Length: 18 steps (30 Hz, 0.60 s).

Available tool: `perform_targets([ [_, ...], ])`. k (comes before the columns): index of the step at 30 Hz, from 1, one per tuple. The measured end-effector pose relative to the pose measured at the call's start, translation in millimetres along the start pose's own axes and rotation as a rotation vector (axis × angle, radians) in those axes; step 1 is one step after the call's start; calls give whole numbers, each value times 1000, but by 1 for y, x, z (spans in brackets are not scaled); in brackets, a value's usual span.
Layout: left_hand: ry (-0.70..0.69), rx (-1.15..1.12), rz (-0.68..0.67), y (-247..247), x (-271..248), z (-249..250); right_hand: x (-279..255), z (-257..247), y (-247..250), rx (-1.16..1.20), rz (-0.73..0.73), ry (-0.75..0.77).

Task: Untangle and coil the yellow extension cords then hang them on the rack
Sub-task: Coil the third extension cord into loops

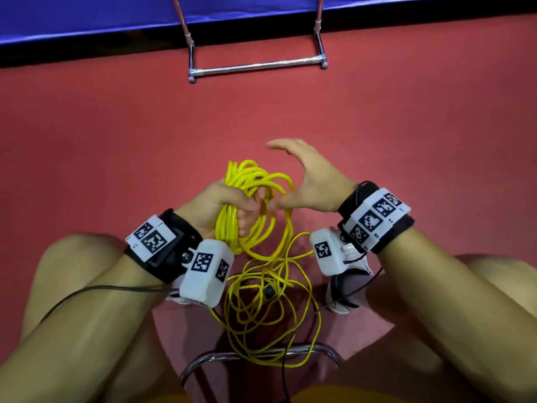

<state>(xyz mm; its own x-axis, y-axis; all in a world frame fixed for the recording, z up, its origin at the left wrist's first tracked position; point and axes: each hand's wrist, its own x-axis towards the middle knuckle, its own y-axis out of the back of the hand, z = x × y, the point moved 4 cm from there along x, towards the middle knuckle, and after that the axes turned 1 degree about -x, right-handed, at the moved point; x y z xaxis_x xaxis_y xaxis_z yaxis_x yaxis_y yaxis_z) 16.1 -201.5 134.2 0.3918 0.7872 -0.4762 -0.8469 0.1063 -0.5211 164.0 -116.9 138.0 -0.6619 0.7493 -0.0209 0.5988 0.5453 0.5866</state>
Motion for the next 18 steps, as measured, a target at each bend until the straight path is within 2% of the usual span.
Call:
perform_targets([
  [3, 57, -99, -257, -12, -10, 0, -4, -1, -17, 308, -243, -124],
  [6, 94, -234, -402, -17, -15, 1, -6, -7, -30, 689, -303, -133],
  [8, 105, -291, -442, -20, -16, 2, -7, -11, -36, 890, -295, -154],
  [10, 105, -326, -474, -23, -17, 2, -5, -9, -41, 945, -261, -172],
  [13, 96, -369, -492, -25, -17, 3, -1, -2, -43, 910, -209, -220],
  [18, 76, -389, -452, -18, -16, 6, -3, -13, -49, 940, -297, -172],
])
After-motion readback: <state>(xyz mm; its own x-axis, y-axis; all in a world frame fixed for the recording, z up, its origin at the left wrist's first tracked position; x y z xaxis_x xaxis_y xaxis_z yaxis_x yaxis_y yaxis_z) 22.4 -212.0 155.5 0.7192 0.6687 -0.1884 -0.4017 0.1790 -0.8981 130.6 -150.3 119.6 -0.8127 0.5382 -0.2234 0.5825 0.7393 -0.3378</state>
